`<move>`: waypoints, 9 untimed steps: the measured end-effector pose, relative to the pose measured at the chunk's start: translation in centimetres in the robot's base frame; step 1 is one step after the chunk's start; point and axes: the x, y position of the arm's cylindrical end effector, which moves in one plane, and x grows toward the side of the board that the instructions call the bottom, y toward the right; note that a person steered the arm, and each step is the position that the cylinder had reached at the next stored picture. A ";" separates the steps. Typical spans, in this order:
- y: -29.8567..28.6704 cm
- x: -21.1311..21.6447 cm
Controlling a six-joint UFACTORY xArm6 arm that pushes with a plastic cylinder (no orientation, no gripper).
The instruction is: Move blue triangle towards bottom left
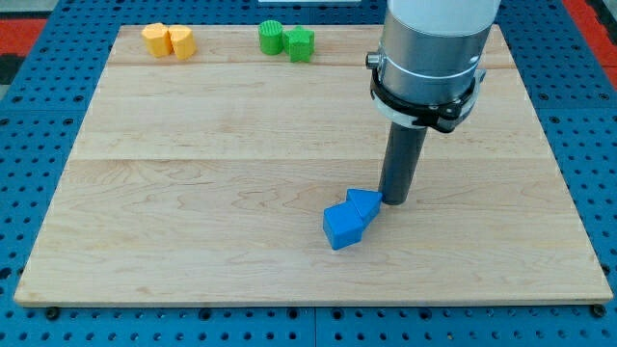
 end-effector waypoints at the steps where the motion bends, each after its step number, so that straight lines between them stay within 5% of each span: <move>1: 0.0 1.1; 4: -3.8 4.6; 7: -7.8 -0.7; 8: -2.7 -0.7; 9: 1.3 5.0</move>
